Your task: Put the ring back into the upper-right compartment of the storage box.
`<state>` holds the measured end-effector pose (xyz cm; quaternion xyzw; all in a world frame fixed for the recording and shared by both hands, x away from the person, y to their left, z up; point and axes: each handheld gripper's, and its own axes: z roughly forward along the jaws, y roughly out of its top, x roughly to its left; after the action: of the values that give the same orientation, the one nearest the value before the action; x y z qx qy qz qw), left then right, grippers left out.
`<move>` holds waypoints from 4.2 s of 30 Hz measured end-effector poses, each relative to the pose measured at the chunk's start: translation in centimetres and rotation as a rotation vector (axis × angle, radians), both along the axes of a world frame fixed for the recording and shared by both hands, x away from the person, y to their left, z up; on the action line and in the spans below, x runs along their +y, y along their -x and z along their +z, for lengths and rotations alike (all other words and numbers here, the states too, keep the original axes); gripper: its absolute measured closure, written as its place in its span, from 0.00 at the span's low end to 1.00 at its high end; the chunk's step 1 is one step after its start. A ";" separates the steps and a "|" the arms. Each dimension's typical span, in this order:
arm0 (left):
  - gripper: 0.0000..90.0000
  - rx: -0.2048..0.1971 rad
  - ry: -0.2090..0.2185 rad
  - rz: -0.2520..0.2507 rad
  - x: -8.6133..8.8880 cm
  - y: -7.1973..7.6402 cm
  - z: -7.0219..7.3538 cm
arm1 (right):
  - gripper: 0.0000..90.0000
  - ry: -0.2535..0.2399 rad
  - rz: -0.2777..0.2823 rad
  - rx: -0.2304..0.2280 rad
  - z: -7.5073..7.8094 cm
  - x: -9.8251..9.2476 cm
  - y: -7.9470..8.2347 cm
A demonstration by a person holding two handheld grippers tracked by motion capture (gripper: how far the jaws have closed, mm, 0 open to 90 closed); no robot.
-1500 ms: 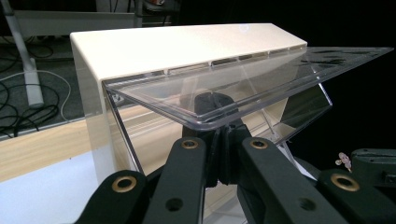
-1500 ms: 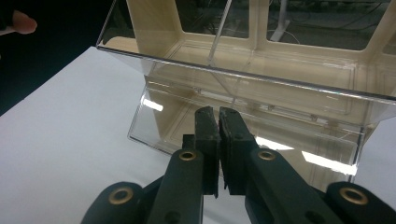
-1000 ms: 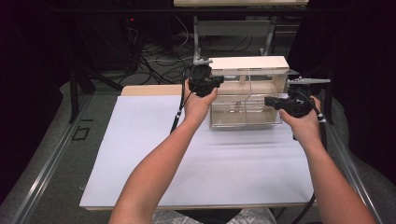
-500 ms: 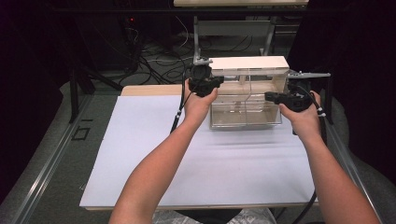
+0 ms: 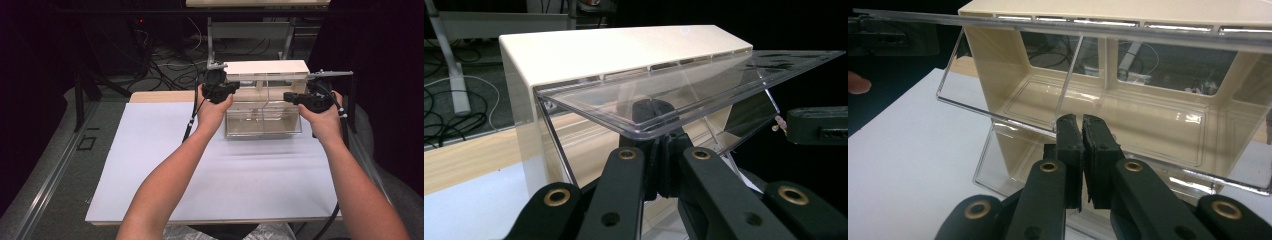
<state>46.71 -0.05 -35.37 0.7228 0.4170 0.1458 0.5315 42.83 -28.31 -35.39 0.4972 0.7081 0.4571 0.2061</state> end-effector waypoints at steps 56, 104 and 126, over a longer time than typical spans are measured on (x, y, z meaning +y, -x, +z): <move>1.00 -0.001 0.009 0.003 0.0 0.1 0.0 | 0.81 0.035 -0.060 -0.024 -1.1 -0.2 -2.8; 1.00 0.007 -0.001 -0.035 0.4 1.2 -1.1 | 0.99 0.038 0.045 -0.097 1.5 -0.1 2.4; 1.00 0.021 -0.002 -0.041 0.4 1.5 -2.2 | 1.00 0.023 0.024 -0.106 1.8 0.0 1.7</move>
<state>45.25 0.34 -37.54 0.7332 0.4074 0.1276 0.5293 41.16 -28.29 -33.56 0.4615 0.7071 0.4772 0.2435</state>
